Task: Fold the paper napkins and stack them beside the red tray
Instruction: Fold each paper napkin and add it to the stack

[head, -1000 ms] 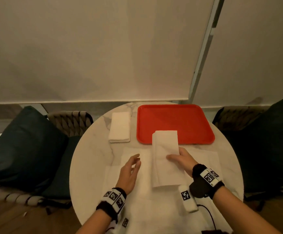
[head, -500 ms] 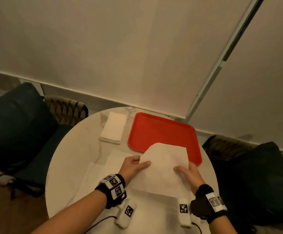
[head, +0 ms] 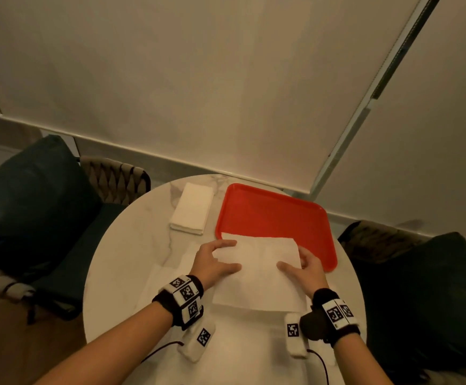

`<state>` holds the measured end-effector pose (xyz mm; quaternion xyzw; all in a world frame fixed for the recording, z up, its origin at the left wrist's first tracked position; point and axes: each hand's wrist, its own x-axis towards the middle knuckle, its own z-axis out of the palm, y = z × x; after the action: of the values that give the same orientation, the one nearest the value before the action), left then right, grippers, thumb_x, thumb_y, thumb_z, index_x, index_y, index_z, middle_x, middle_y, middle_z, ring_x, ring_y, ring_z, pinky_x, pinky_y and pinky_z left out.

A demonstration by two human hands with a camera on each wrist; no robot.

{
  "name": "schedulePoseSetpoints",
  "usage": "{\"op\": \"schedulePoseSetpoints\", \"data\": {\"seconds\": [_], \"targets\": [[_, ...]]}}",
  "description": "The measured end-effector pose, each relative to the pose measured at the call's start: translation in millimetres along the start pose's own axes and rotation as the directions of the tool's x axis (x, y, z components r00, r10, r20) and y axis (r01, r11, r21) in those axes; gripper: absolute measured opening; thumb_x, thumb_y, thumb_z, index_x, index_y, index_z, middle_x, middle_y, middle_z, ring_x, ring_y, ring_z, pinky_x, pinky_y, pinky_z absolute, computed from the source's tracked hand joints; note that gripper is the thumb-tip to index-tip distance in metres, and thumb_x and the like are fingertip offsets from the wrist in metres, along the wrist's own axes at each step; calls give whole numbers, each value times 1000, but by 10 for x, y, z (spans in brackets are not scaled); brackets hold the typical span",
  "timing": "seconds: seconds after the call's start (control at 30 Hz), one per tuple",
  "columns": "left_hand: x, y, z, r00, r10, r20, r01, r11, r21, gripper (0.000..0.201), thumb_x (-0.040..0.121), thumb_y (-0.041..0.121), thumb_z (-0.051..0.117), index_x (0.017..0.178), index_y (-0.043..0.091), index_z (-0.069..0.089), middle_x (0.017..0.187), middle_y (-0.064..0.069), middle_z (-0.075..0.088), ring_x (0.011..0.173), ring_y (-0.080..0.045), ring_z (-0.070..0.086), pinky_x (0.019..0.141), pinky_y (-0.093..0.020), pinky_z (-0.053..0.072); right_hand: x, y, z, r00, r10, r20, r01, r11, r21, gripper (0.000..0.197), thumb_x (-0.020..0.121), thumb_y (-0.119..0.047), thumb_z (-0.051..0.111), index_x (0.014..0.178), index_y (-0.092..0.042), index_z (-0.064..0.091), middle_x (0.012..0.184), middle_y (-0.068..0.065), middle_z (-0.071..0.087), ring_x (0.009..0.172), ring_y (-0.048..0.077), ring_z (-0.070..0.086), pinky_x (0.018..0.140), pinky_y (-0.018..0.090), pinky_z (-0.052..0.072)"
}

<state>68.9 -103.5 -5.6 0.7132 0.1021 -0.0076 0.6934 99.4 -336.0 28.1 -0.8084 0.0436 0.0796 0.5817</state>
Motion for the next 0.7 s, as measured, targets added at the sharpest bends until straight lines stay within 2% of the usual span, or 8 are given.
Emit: {"op": "schedulePoseSetpoints", "data": {"seconds": [0.07, 0.13, 0.23, 0.37, 0.47, 0.57, 0.63, 0.7], "targets": [[3, 43, -15, 998, 66, -9, -65, 995, 77, 56, 63, 12, 88, 114, 25, 68, 119, 10, 60, 114, -8, 54, 97, -27, 41, 28, -87, 37, 999, -51, -12, 51, 998, -48, 54, 77, -10, 77, 124, -17, 53, 101, -11, 61, 88, 0, 58, 66, 15, 45], [18, 75, -25, 995, 104, 7, -104, 989, 104, 65, 61, 14, 89, 119, 27, 65, 123, 13, 58, 120, -8, 51, 94, -24, 41, 70, -148, 59, 996, -91, -18, 89, 991, -96, 55, 76, -11, 77, 124, -17, 52, 103, -10, 59, 87, 1, 56, 66, 12, 41], [45, 104, -12, 995, 98, -8, -97, 990, 104, 82, 58, 16, 90, 131, 27, 56, 132, 9, 54, 125, -10, 49, 108, -35, 41, 116, -232, 115, 988, -150, -36, 143, 980, -140, 53, 77, -8, 76, 125, -15, 54, 110, -5, 60, 94, 8, 55, 70, 14, 41], [27, 182, 94, 974, 224, -23, -216, 956, 198, 76, 67, 17, 86, 135, 24, 52, 137, 8, 51, 125, -6, 45, 107, -25, 35, 131, -349, 311, 969, -246, 25, 246, 957, -151, 52, 78, -6, 75, 121, -22, 52, 101, -18, 59, 87, -7, 56, 70, 6, 45], [41, 211, 117, 962, 251, -111, -232, 960, 157, 75, 67, 11, 85, 133, 22, 53, 134, 10, 51, 123, -5, 46, 105, -24, 34, 216, -323, 389, 980, -198, -14, 197, 978, -66, 48, 77, -9, 75, 119, -24, 55, 98, -10, 66, 85, 7, 64, 57, 16, 49], [82, 197, 1, 956, 241, -165, -212, 961, 178, 68, 68, 5, 83, 129, 20, 58, 126, 13, 55, 119, -2, 47, 101, -18, 32, 298, -196, 366, 992, -111, -64, 107, 992, -72, 36, 78, -10, 75, 111, -14, 62, 94, 2, 70, 64, 15, 63, 44, 22, 45], [119, 154, -100, 959, 203, -198, -167, 968, 186, 55, 69, 4, 82, 119, 19, 65, 117, 12, 59, 119, -8, 52, 99, -17, 34, 310, -106, 322, 995, -67, -70, 60, 994, -89, 25, 78, -12, 76, 101, -6, 67, 81, 6, 72, 48, 16, 56, 43, 26, 44], [140, 115, -181, 964, 136, -227, -102, 983, 153, 45, 69, 2, 82, 110, 19, 70, 111, 9, 61, 118, -13, 56, 99, -21, 41, 303, -32, 288, 998, -43, -47, 38, 993, -110, 16, 78, -15, 78, 88, -5, 71, 70, 10, 70, 41, 15, 52, 45, 27, 44]]}}
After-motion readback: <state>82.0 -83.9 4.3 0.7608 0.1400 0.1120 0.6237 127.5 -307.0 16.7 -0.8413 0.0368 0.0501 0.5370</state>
